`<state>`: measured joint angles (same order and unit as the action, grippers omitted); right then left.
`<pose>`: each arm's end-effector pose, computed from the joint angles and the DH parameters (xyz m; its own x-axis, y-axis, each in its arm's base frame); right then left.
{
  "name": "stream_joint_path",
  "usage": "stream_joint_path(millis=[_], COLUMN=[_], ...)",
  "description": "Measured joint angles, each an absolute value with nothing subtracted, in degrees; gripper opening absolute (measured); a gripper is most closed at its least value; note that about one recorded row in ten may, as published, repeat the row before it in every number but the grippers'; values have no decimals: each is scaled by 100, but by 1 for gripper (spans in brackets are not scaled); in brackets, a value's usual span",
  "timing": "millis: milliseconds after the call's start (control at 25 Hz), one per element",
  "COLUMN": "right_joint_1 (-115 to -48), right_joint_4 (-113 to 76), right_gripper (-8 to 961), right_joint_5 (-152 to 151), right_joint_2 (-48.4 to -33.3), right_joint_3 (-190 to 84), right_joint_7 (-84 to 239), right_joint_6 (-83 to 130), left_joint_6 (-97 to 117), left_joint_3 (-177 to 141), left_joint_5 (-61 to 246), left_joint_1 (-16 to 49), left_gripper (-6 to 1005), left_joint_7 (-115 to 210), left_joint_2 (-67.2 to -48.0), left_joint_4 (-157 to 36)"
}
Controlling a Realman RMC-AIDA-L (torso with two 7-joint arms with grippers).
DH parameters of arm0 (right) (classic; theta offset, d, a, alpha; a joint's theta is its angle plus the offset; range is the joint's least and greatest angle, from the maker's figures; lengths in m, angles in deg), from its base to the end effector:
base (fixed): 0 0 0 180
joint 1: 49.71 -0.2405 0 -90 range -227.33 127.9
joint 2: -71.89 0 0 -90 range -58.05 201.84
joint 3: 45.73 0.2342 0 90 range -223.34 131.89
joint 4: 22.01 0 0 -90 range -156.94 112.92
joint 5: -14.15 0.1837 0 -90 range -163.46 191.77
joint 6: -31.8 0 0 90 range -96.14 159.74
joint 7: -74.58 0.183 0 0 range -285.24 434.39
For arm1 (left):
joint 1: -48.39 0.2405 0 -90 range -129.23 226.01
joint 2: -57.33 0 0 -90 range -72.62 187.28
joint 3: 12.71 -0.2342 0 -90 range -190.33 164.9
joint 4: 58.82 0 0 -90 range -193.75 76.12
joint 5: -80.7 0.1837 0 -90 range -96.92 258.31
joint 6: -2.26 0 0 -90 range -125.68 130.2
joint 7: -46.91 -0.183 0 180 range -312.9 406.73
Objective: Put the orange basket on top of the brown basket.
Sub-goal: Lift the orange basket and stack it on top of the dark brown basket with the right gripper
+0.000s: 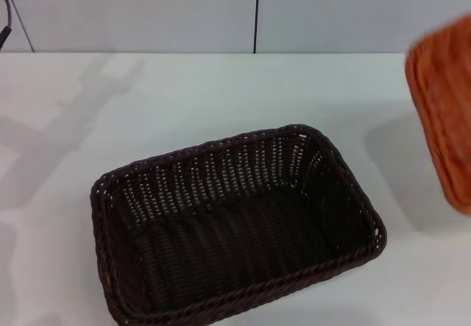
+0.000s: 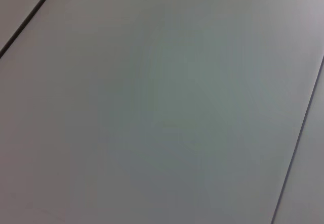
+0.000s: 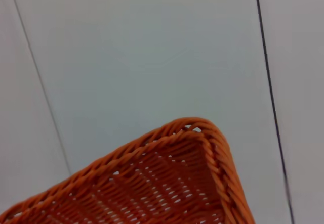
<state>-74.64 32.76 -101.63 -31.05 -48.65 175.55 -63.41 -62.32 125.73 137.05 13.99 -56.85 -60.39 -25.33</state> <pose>0.2951 0.3230 0.2322 0.6073 -0.2422 -0.7567 -0.7740 -0.3951 -0.4947 -0.1813 0.4267 0.1190 0.2254 -0.0805 0.9709 0.8321 -0.5025 -0.2348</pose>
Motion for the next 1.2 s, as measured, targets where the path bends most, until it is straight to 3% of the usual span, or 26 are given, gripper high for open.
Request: stream_joint_path(millis=[40, 280, 520, 600, 1200], right_joint_1=[-7464, -7561, -7683, -7651, -7682], right_joint_4=[3276, 3172, 2938, 2522, -110], right_gripper=[154, 153, 154, 154, 154], right_joint_5=[-10163, -8844, -7685, -7261, -6937], right_joint_2=[-3105, -3755, -4533, -4684, -4682], right_joint_3=[-4865, -4977, -5493, -5890, -7017], right_joint_7=[17555, 17506, 17075, 16804, 14703], right_joint_6=[-6341, -6258, -6378, -6407, -6539], left_joint_6=[-6226, -6207, -6175, -6125, -5791], left_joint_3=[12572, 12568, 12563, 12540, 12510], left_joint_5=[13712, 13751, 13757, 13762, 14049], left_joint_1=[1400, 1384, 1373, 1370, 1093], left_gripper=[863, 863, 863, 863, 863], left_joint_7=[-5685, -5686, -5709, -5715, -5726], left_joint_2=[-6037, -6023, -6016, -6007, -5873], left_joint_4=[-2535, -2601, -2621, -2621, -2762])
